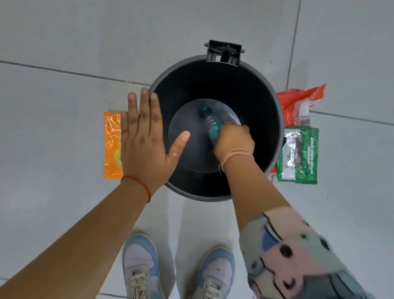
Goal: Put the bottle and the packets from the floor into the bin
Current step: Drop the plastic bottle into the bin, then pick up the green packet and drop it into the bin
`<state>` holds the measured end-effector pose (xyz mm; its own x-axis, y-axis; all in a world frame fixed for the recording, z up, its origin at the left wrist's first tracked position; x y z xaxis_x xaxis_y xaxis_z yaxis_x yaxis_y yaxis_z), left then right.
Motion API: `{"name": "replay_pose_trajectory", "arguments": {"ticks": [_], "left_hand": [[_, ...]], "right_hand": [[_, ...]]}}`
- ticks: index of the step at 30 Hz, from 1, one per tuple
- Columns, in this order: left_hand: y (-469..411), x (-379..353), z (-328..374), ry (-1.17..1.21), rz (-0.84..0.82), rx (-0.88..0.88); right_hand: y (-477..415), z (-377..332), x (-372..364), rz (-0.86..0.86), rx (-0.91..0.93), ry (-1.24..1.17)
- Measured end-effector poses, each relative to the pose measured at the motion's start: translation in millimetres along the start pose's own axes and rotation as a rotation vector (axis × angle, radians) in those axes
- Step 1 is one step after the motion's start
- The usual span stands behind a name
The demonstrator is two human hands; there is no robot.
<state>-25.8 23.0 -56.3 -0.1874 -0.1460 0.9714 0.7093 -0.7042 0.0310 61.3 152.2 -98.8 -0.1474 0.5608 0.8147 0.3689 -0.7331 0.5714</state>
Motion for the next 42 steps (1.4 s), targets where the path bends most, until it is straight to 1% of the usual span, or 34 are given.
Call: {"name": "replay_pose_trajectory", "arguments": {"ticks": [3, 4, 5, 6, 7, 8, 9, 10, 11, 12, 13, 14, 15, 16, 17, 18, 19, 21, 24, 29, 31, 34, 36, 38, 40, 42], "left_hand": [[0, -1, 1, -0.038, -0.009, -0.019], [-1, -1, 2, -0.061, -0.009, -0.027], [-1, -1, 2, -0.083, -0.01, -0.036], [-2, -1, 3, -0.096, -0.009, -0.046], [-3, -1, 4, -0.107, -0.009, -0.057], [-3, 0, 5, -0.114, -0.01, -0.069], [-4, -1, 7, -0.115, -0.013, -0.086], [-4, -2, 8, -0.106, -0.014, -0.106], [-5, -4, 10, -0.088, -0.014, -0.124], [-6, -5, 11, -0.068, -0.016, -0.136], [-7, -6, 12, -0.055, -0.02, -0.143], [-7, -7, 12, -0.05, -0.018, -0.144], [-8, -9, 12, -0.047, -0.006, -0.147], [-7, -10, 11, -0.043, 0.01, -0.152], [-7, -10, 11, -0.035, 0.028, -0.159], [-7, -11, 11, -0.024, 0.046, -0.164], [-6, -12, 11, -0.015, 0.062, -0.171], [-6, -14, 10, -0.004, 0.079, -0.19], [-7, -15, 10, -0.03, 0.091, -0.202], [-7, -14, 9, -0.046, 0.124, -0.2], [-7, -14, 9, -0.039, 0.128, -0.198], [-6, -14, 8, -0.045, 0.117, -0.193], [-4, -14, 9, -0.058, 0.111, -0.207], [0, -12, 11, -0.061, 0.088, -0.21], [3, -10, 14, -0.046, 0.058, -0.196], [4, -8, 16, -0.019, 0.042, -0.181]], "right_hand": [[-11, 0, -12, -0.041, -0.025, 0.022], [-9, -1, -11, -0.023, -0.001, 0.021], [-5, -3, -6, 0.033, 0.056, -0.005], [1, -6, 2, 0.152, 0.146, -0.083], [12, -6, 14, 0.318, 0.238, -0.212], [24, -3, 31, 0.519, 0.302, -0.373], [36, 5, 48, 0.744, 0.324, -0.533], [43, 20, 61, 0.955, 0.305, -0.652], [44, 42, 67, 1.103, 0.243, -0.704], [40, 68, 68, 1.158, 0.137, -0.708], [31, 95, 63, 1.115, -0.004, -0.686], [20, 120, 52, 0.988, -0.157, -0.638], [8, 144, 35, 0.823, -0.294, -0.555], [-1, 162, 16, 0.648, -0.387, -0.451], [-7, 173, -3, 0.487, -0.414, -0.352], [-12, 179, -22, 0.362, -0.389, -0.267], [-16, 182, -38, 0.274, -0.34, -0.195], [-23, 182, -62, 0.166, -0.268, -0.107], [-28, 178, -82, 0.111, -0.286, -0.094], [-27, 177, -96, 0.101, -0.369, -0.158], [-25, 176, -94, 0.151, -0.382, -0.167], [-16, 171, -77, 0.28, -0.418, -0.198], [-3, 167, -54, 0.42, -0.483, -0.285], [17, 158, -25, 0.597, -0.493, -0.378], [46, 143, 7, 0.804, -0.382, -0.451], [83, 120, 41, 1.056, -0.142, -0.513]]}}
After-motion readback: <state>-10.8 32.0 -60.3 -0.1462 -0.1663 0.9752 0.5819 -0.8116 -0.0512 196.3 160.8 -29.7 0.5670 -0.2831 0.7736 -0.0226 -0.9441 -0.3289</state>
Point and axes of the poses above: each hand's wrist, its own y-axis away from the middle knuckle, its own x-axis out of the back of the hand, z = x × y, the point moved 2 cm from there along -y, towards the middle knuckle, and after that the axes turned 8 degrees about z, right-handed, at the moved point
